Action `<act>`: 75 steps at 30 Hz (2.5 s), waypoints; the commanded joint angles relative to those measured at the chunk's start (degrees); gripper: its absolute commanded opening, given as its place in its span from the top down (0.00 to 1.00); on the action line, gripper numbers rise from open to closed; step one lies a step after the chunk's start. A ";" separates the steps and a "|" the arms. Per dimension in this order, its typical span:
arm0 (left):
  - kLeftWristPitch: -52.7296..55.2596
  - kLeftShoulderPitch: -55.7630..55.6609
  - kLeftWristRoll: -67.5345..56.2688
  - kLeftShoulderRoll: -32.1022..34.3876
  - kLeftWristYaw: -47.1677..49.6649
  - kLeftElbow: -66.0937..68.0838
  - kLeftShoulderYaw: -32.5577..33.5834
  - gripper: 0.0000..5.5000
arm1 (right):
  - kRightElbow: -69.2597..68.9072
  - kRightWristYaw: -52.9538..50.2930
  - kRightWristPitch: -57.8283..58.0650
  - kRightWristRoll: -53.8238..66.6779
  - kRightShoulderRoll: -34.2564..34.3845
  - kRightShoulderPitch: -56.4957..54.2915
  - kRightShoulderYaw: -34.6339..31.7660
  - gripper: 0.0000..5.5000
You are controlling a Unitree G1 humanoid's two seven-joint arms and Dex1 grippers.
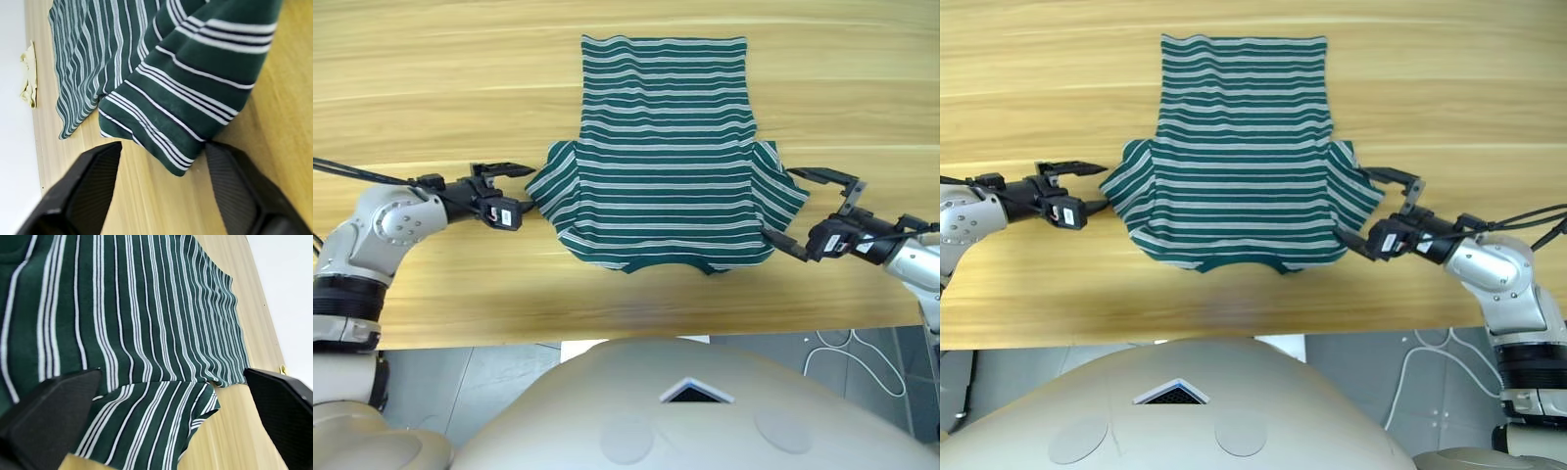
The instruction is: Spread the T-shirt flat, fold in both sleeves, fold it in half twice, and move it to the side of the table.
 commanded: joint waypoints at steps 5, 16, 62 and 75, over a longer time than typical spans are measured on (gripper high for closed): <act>0.05 0.44 1.02 -0.08 -0.69 0.14 -3.43 0.69 | -0.75 0.66 -0.29 0.48 0.46 0.16 0.70 0.02; 1.34 -2.38 5.78 0.69 4.27 5.74 -3.57 0.99 | -0.88 0.91 0.00 0.35 0.62 -0.14 1.00 0.02; -6.18 -9.19 -0.29 -10.08 9.75 5.41 -5.64 0.99 | -0.10 0.22 -1.00 -0.97 3.54 -1.27 3.88 0.02; -6.61 -9.27 0.14 -14.03 6.53 3.96 -11.28 0.99 | -1.07 0.65 -0.58 -0.66 3.92 -1.55 3.65 0.02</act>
